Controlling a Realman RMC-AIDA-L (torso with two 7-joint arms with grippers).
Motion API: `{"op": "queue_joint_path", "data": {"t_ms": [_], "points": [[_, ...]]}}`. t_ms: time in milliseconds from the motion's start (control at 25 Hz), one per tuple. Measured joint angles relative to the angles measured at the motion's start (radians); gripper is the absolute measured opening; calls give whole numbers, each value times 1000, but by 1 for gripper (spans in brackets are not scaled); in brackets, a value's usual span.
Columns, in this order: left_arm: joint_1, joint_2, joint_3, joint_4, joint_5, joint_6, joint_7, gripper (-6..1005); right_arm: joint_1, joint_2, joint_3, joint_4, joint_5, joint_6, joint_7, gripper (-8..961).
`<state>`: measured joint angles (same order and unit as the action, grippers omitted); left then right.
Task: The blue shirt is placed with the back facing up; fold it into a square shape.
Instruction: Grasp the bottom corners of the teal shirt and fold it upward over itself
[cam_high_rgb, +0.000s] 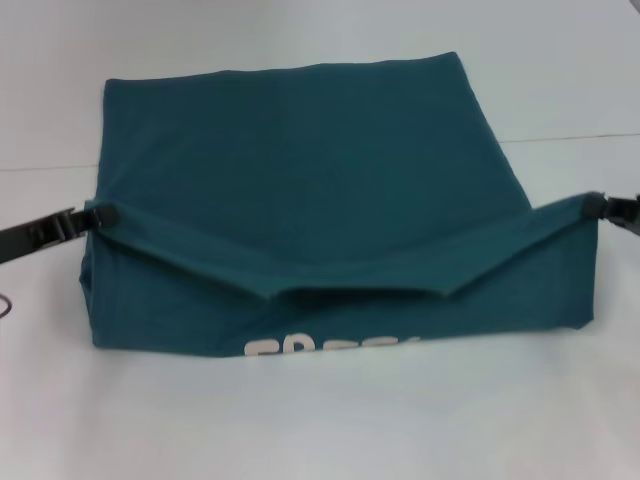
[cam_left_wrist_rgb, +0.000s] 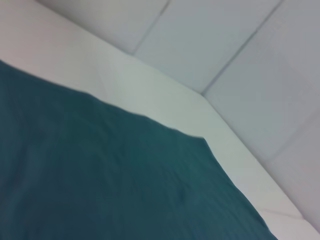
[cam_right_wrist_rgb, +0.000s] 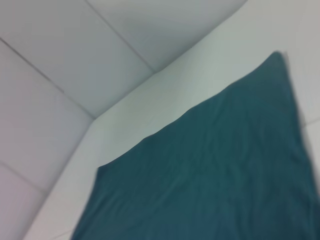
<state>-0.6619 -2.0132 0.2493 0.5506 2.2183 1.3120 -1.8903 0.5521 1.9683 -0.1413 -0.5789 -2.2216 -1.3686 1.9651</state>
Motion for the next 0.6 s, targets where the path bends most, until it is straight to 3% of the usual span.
{"op": "queue_joint_path", "data": {"t_ms": [160,600], "points": [[-38,-5,1,-46,-46,-117,41,26,73,0,-26,66,0,197,-73,76],[-127,-29,13,-89,-105,-315,120,26,191,31,-107,103,1,452,-138,83]]}}
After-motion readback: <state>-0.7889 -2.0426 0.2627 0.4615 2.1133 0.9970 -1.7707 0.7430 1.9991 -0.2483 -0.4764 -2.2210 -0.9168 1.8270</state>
